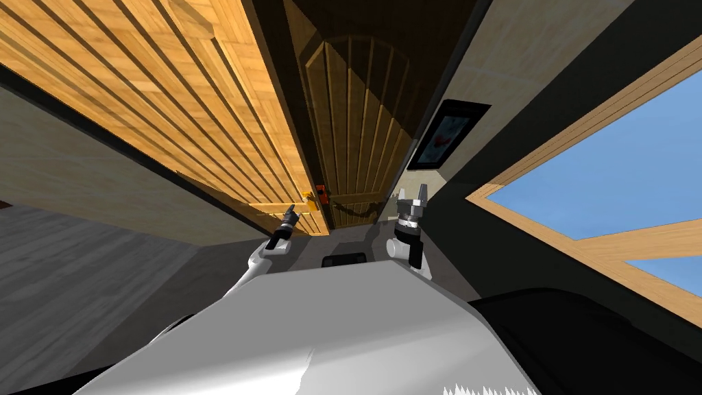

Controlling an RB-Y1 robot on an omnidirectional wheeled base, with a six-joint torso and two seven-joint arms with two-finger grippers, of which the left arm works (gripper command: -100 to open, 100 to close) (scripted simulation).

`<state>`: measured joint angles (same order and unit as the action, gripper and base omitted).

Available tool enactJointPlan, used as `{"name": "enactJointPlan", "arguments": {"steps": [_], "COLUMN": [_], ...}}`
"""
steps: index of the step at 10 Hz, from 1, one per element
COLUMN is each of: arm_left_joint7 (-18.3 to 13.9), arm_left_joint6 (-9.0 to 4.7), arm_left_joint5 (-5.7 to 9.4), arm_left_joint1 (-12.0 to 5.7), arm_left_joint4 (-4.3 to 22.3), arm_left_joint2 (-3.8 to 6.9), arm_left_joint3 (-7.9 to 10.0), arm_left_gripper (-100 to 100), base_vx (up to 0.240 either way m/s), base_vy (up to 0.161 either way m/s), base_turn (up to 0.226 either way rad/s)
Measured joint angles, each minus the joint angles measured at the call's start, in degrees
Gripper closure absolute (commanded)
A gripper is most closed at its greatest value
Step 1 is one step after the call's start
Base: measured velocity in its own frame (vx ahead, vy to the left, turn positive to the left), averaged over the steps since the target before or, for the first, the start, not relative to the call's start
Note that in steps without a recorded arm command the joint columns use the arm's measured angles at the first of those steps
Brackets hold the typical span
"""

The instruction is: Pull the door open

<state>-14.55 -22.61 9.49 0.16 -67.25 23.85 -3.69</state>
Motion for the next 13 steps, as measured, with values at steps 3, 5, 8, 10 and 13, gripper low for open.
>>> {"name": "enactJointPlan", "arguments": {"steps": [3,5,8,10,13], "arm_left_joint7": [-0.1,0.3,0.8,1.0,1.0], "arm_left_joint6": [0.07,-0.05,-0.54,-0.79,-0.94], "arm_left_joint5": [0.06,0.09,-0.01,-0.21,-0.19], "arm_left_joint1": [0.57,0.48,-0.09,-1.29,-1.56], "arm_left_joint4": [-0.2,1.4,2.3,2.4,2.2], "arm_left_joint2": [0.18,0.13,-0.43,-1.24,-1.18], "arm_left_joint3": [0.22,1.31,1.71,1.26,1.36], "arm_left_gripper": [-100,-100,-100,-100,100], "base_vx": [0.031,0.143,0.215,0.161,-0.024], "base_vy": [0.062,0.047,-0.024,-0.104,0.020], "base_turn": [0.074,-0.015,-0.081,-0.077,-0.004]}}
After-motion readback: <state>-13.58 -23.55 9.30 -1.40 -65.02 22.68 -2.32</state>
